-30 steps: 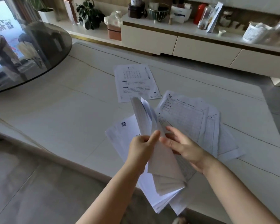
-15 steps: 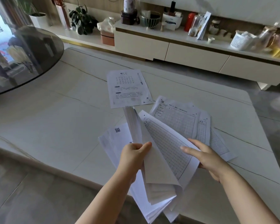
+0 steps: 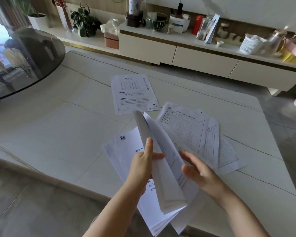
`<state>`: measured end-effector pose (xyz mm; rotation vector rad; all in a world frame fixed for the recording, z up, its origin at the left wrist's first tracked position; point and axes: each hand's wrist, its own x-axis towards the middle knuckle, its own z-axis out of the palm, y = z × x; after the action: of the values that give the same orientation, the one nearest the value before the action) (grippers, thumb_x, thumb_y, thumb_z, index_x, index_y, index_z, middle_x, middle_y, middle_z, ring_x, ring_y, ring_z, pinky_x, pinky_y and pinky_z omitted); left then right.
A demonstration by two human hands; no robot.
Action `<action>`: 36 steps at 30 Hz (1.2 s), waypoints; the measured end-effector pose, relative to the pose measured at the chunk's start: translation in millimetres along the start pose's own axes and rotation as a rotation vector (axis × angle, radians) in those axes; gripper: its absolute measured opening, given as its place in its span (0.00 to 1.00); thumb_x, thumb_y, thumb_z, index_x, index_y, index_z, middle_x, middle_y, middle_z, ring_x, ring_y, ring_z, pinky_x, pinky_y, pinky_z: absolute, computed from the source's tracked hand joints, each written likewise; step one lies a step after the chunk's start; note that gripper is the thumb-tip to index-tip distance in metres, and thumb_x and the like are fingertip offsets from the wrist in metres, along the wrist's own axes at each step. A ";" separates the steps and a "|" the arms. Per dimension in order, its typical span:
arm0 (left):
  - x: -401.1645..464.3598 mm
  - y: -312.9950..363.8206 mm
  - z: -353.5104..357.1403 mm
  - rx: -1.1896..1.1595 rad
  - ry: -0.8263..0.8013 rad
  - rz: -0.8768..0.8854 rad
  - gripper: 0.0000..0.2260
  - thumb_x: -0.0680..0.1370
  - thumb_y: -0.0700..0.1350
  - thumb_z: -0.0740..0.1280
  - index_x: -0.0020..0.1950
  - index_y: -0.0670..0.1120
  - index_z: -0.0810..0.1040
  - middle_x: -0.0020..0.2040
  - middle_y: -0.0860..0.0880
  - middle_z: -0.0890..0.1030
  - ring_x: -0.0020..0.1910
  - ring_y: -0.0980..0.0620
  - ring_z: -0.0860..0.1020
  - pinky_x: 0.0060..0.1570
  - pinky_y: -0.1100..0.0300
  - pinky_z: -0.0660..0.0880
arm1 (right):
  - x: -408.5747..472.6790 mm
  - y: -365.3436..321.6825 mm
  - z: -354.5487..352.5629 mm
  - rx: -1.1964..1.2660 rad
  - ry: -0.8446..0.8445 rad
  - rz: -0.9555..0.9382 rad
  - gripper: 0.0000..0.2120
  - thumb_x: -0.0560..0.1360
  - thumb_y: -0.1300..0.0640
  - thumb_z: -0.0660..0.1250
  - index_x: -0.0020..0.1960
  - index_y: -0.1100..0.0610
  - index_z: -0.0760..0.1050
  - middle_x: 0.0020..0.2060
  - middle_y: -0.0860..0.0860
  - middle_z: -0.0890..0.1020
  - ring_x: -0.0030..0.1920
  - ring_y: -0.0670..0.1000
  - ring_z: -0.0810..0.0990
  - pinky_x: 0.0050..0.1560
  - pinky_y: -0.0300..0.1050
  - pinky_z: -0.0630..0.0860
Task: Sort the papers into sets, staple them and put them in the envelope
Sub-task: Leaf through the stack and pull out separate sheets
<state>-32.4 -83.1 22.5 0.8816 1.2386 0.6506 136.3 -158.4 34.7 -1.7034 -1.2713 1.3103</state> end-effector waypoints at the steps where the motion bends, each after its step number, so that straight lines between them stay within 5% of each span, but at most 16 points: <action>1: -0.8 -0.1 0.5 -0.006 0.009 0.001 0.24 0.78 0.62 0.58 0.40 0.46 0.85 0.43 0.47 0.84 0.43 0.45 0.81 0.47 0.50 0.78 | -4.1 -2.6 2.9 0.033 -0.072 0.000 0.42 0.56 0.24 0.68 0.66 0.33 0.61 0.59 0.23 0.70 0.59 0.24 0.68 0.52 0.22 0.69; 3: -0.1 -2.7 0.8 0.049 0.018 0.027 0.17 0.76 0.57 0.66 0.39 0.45 0.83 0.40 0.48 0.82 0.39 0.45 0.79 0.41 0.53 0.76 | -4.7 2.1 2.4 0.089 -0.085 0.026 0.37 0.66 0.39 0.74 0.69 0.34 0.58 0.60 0.26 0.72 0.59 0.28 0.72 0.50 0.25 0.72; 5: -0.2 -4.4 -1.1 0.083 0.030 0.064 0.05 0.75 0.45 0.69 0.49 0.48 0.82 0.44 0.50 0.81 0.39 0.49 0.78 0.40 0.56 0.77 | 3.8 20.1 -2.7 -0.036 0.153 0.065 0.26 0.74 0.56 0.71 0.67 0.43 0.66 0.55 0.38 0.78 0.55 0.38 0.79 0.46 0.30 0.75; 8: -2.0 -2.8 -5.0 0.070 0.053 0.097 0.31 0.74 0.33 0.65 0.71 0.59 0.66 0.58 0.51 0.76 0.49 0.50 0.79 0.46 0.56 0.79 | 16.7 38.3 -13.7 -0.161 0.420 0.194 0.04 0.75 0.61 0.68 0.49 0.59 0.80 0.44 0.55 0.84 0.48 0.58 0.83 0.49 0.54 0.80; 10: -5.9 2.7 -9.6 0.030 0.084 0.094 0.37 0.73 0.32 0.65 0.75 0.59 0.57 0.57 0.50 0.76 0.47 0.49 0.79 0.44 0.54 0.79 | 18.9 41.1 -17.8 -0.013 0.457 0.247 0.03 0.75 0.63 0.68 0.44 0.58 0.80 0.41 0.57 0.85 0.44 0.59 0.83 0.47 0.59 0.81; 15: -8.1 10.2 -27.0 -0.046 0.172 0.115 0.16 0.68 0.32 0.66 0.53 0.46 0.74 0.43 0.42 0.81 0.37 0.45 0.80 0.38 0.51 0.80 | 26.2 31.8 -28.0 0.136 0.541 0.245 0.05 0.76 0.66 0.66 0.44 0.59 0.78 0.43 0.58 0.83 0.43 0.57 0.82 0.42 0.48 0.78; 20: -18.9 16.9 -41.4 -0.067 0.182 0.137 0.17 0.70 0.30 0.64 0.52 0.49 0.74 0.44 0.45 0.81 0.39 0.46 0.80 0.37 0.53 0.79 | 39.8 17.6 -56.5 0.207 0.627 0.205 0.04 0.76 0.67 0.66 0.47 0.59 0.78 0.48 0.60 0.82 0.44 0.57 0.80 0.47 0.51 0.77; 24: -23.1 21.6 -52.1 -0.105 0.181 0.136 0.15 0.67 0.33 0.66 0.50 0.48 0.74 0.43 0.43 0.81 0.37 0.45 0.79 0.37 0.53 0.78 | 53.1 -5.5 -84.7 0.406 0.691 0.176 0.10 0.75 0.68 0.66 0.56 0.62 0.75 0.50 0.59 0.80 0.41 0.54 0.78 0.36 0.46 0.79; 27: -25.8 21.1 -52.8 -0.144 0.156 0.086 0.14 0.66 0.35 0.67 0.49 0.47 0.74 0.43 0.42 0.81 0.36 0.46 0.79 0.34 0.56 0.77 | 76.7 -25.6 -88.8 0.506 0.642 0.154 0.08 0.76 0.68 0.65 0.54 0.61 0.76 0.43 0.56 0.82 0.36 0.52 0.82 0.27 0.40 0.79; 32: -20.2 13.1 -46.2 -0.218 0.135 -0.053 0.11 0.69 0.31 0.67 0.48 0.43 0.75 0.37 0.44 0.79 0.31 0.48 0.77 0.28 0.62 0.73 | 146.2 -52.3 -43.1 0.605 0.504 0.143 0.13 0.77 0.70 0.60 0.61 0.67 0.73 0.29 0.53 0.83 0.25 0.47 0.81 0.26 0.41 0.79; 36: -8.1 14.5 -47.1 -0.283 0.090 -0.183 0.13 0.70 0.29 0.68 0.36 0.44 0.68 0.33 0.45 0.74 0.32 0.46 0.74 0.39 0.57 0.73 | 194.8 -65.4 -4.3 0.634 0.383 0.186 0.14 0.77 0.74 0.55 0.58 0.66 0.73 0.38 0.59 0.79 0.30 0.54 0.82 0.25 0.41 0.79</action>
<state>-79.6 -72.1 35.1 0.5028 1.2540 0.7032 127.6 46.9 28.4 -1.5205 -0.4194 1.2348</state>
